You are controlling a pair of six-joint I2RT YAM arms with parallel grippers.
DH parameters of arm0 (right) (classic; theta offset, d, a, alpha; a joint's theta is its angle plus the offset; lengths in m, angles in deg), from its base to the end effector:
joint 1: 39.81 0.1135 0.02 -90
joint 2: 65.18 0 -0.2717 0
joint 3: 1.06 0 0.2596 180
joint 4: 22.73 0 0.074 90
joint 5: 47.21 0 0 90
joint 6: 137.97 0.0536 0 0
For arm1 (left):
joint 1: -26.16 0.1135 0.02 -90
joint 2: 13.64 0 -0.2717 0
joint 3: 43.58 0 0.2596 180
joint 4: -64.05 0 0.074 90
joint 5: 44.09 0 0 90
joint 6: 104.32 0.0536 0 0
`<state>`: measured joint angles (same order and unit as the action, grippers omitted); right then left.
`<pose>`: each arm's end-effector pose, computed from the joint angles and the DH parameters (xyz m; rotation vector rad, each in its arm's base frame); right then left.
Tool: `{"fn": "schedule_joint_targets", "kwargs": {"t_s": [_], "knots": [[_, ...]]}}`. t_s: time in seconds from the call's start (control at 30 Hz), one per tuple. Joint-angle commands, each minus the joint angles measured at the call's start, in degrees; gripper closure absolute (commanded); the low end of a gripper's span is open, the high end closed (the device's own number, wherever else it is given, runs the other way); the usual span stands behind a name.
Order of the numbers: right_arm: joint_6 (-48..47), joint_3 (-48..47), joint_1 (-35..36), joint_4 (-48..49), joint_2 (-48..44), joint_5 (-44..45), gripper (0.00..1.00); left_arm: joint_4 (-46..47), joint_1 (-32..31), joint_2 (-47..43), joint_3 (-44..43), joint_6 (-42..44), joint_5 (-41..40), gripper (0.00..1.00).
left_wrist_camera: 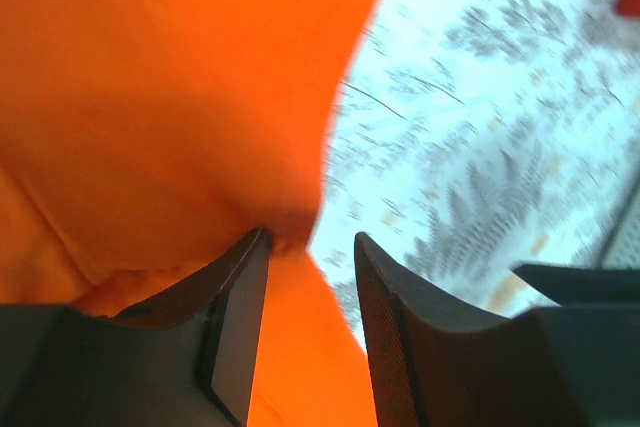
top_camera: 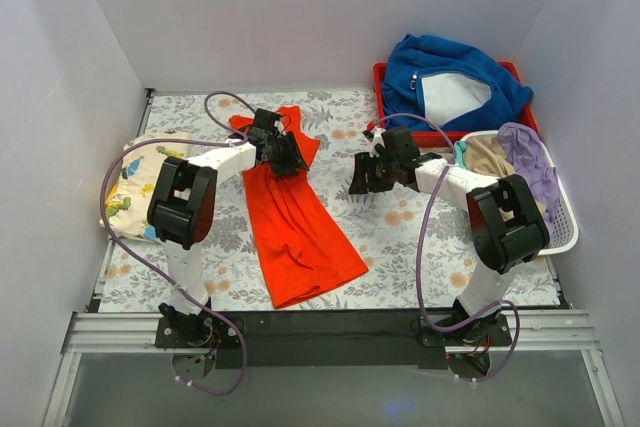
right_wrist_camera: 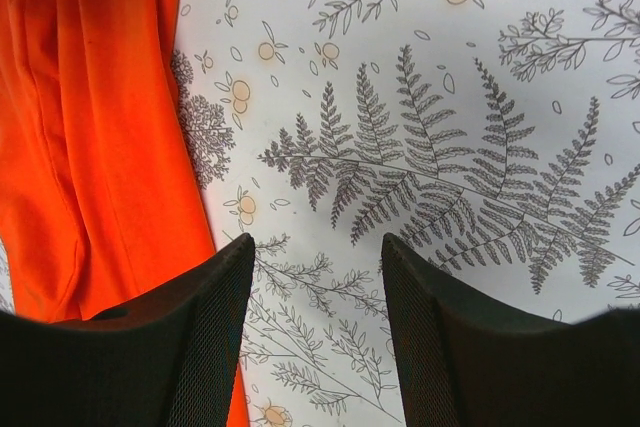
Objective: Fold and stack the t-shirts
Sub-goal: Fold the tshirt
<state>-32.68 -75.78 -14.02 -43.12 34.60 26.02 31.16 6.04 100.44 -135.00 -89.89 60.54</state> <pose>0.3437 0.1833 0.1820 -0.3678 2.4019 0.6834 0.4100 -0.1646 0.1578 -1.1994 2.5206 -0.8814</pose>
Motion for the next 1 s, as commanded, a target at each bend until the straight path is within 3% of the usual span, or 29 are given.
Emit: {"fn": "schedule_joint_targets", "kwargs": {"t_s": [0.0, 0.13, 0.37, 0.57, 0.8, 0.97], "knots": [[0.62, 1.42, -0.12, 1.75, -2.58, -0.71, 0.41, 1.86, -1.94, -4.84, 0.37, -0.72, 5.57, 0.62], [0.71, 1.95, -0.03, 1.75, -3.37, -0.72, 0.4, 1.86, -2.12, -5.45, -0.51, -0.37, 4.71, 0.63], [-0.08, -1.65, 0.06, 1.67, -2.23, -5.18, 0.41, -3.14, 2.43, -8.79, -6.92, 2.45, -11.63, 0.58], [-2.27, -3.32, 3.22, 0.7, -1.7, -10.89, 0.42, -4.64, 11.06, -2.22, -14.55, 4.81, -9.01, 0.57], [-4.92, -4.02, 13.75, -0.36, -0.22, -11.1, 0.41, -4.91, 11.33, 9.91, -25.11, 6.23, -1.55, 0.57], [-4.83, -9.03, 14.91, 0.08, 4.71, -9.42, 0.41, -4.38, 11.24, 13.01, -26.35, 5.79, 2.15, 0.58]]}}
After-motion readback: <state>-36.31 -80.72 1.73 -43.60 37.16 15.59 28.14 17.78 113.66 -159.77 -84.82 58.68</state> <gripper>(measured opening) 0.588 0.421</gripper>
